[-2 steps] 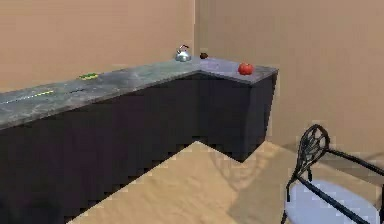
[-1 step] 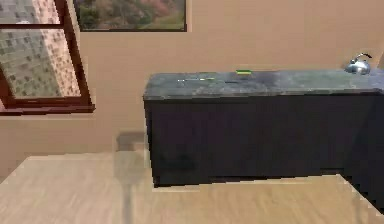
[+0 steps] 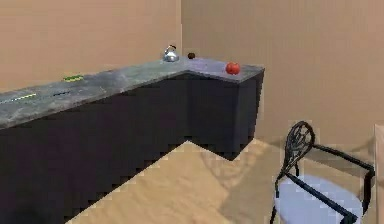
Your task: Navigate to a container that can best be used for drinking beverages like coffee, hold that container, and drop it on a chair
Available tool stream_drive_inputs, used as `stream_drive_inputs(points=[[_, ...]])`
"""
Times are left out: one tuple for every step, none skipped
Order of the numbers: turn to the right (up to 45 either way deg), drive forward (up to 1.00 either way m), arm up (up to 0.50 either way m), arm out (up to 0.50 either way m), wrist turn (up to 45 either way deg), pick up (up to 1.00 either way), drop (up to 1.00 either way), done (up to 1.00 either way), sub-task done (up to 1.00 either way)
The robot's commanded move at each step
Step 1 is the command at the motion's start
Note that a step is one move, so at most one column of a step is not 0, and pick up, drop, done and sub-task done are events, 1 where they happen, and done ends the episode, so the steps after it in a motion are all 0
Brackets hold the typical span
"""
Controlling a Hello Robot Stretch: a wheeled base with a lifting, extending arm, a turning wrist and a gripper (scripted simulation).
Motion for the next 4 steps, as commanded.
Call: stream_drive_inputs(points=[[45.0,0.00,0.00,0.00,0.0,0.00,0.00,0.00,0.00],[27.0,0.00,0.00,0.00,0.0,0.00,0.00,0.00,0.00],[-45.0,0.00,0.00,0.00,0.0,0.00,0.00,0.00,0.00],[-45.0,0.00,0.00,0.00,0.0,0.00,0.00,0.00,0.00]])
